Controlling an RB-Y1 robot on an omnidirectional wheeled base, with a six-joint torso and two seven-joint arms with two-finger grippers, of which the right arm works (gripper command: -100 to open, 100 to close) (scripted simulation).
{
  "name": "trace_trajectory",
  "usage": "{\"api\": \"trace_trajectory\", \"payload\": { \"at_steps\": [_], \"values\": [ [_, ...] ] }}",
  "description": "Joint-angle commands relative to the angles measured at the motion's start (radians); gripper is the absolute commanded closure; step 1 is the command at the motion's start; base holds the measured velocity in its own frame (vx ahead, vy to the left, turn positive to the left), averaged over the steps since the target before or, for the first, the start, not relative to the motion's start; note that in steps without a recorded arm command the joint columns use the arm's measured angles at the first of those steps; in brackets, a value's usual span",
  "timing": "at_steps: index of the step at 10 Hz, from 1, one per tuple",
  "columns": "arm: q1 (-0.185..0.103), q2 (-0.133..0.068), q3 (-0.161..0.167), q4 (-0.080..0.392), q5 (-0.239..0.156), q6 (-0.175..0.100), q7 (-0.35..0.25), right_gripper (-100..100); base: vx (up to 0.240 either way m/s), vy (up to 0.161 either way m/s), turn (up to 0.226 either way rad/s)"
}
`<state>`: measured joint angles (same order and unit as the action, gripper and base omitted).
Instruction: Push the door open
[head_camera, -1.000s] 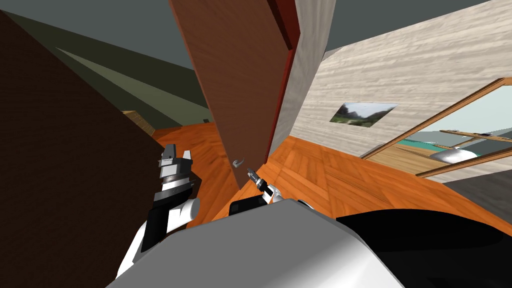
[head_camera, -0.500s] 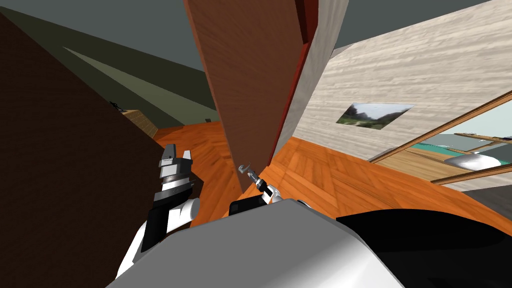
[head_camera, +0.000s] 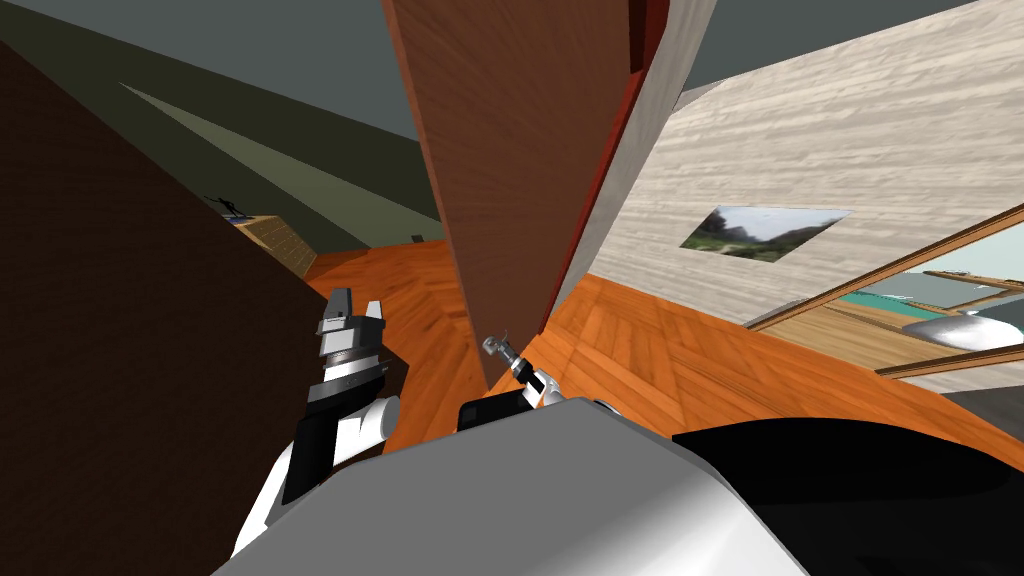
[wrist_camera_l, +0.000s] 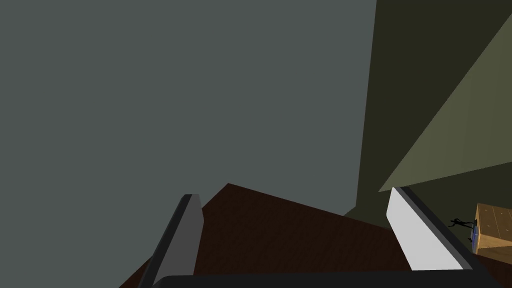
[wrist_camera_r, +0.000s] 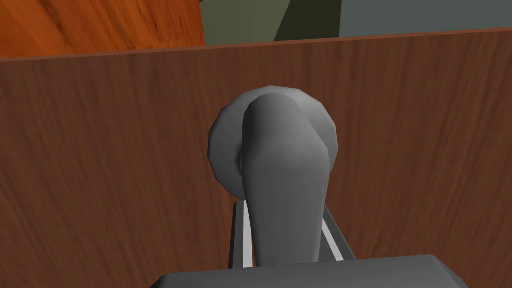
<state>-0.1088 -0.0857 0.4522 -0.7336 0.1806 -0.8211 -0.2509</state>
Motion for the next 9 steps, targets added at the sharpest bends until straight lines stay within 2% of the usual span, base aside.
{"api": "trace_trajectory", "payload": {
  "at_steps": [1,4,5,8,9],
  "values": [
    [0.003,-0.001,0.001,0.001,0.000,-0.001,0.000,100,-0.012,-0.010,0.018],
    [0.003,-0.001,0.001,0.001,0.000,-0.001,0.000,100,0.000,0.000,0.000],
    [-0.003,-0.001,-0.014,0.003,-0.006,0.004,0.008,100,0.089,0.076,-0.026],
    [-0.004,-0.001,-0.025,0.005,-0.011,0.005,0.013,100,0.097,0.101,-0.025],
    [-0.006,-0.002,-0.044,0.010,-0.020,0.007,0.023,100,0.107,0.110,-0.028]
  ]
}}
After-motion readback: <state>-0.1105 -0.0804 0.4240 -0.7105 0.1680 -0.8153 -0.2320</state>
